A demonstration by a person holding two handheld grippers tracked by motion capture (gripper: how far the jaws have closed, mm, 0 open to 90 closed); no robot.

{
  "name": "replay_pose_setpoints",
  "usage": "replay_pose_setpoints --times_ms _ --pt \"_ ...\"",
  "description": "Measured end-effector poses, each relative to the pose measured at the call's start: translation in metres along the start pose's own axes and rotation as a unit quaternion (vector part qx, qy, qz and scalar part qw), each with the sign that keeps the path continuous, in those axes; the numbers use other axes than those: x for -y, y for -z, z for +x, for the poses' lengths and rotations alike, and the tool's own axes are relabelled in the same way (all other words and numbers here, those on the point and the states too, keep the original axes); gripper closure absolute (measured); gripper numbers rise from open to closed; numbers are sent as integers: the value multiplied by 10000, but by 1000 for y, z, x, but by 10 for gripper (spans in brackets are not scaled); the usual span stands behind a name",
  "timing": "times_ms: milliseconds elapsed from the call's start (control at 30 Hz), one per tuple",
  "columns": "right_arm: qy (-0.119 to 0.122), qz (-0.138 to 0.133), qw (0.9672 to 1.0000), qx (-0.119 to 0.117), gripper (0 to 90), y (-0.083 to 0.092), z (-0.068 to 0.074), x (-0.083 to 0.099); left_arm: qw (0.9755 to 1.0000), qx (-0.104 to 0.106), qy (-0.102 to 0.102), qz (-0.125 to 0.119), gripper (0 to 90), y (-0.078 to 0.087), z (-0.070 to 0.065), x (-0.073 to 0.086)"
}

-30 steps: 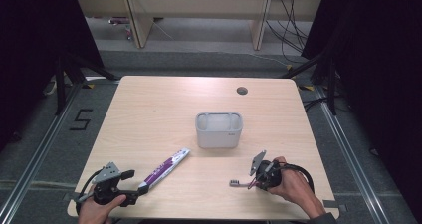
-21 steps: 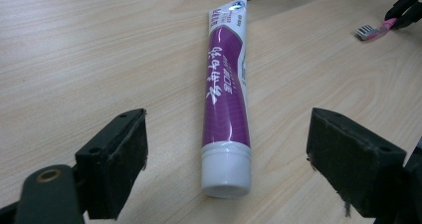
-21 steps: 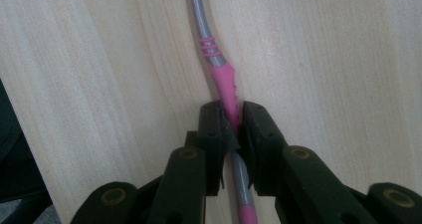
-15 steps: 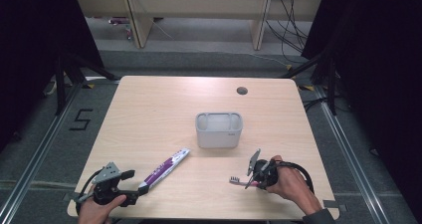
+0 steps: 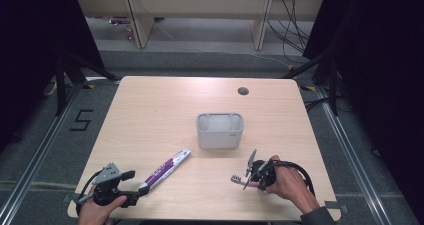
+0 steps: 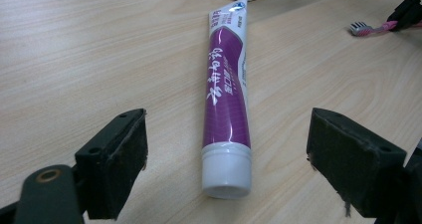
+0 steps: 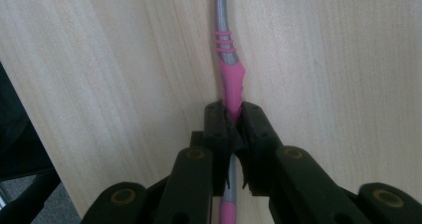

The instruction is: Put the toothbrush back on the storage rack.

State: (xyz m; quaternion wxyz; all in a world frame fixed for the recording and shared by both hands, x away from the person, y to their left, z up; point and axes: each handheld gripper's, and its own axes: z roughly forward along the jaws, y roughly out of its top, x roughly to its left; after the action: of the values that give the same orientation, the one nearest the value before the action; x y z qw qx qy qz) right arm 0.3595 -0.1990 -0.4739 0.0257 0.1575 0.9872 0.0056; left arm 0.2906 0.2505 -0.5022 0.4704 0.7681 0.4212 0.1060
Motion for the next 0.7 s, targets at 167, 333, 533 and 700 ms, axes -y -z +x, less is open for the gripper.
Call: replay_pose_setpoints --times_ms 167,333,533,700 --pt "12 40 10000 -10 831 2 0 0 10000 -8 -25 -1 152 0 0 0" --pt "39 -148 9999 39 832 11 0 3 10000 9 -32 10 152 0 0 0" --pt "-43 -494 9986 157 833 25 1 7 10000 11 -22 5 152 0 0 0" --pt "-131 -1063 9942 121 833 39 -2 13 10000 10 -25 12 152 0 0 0"
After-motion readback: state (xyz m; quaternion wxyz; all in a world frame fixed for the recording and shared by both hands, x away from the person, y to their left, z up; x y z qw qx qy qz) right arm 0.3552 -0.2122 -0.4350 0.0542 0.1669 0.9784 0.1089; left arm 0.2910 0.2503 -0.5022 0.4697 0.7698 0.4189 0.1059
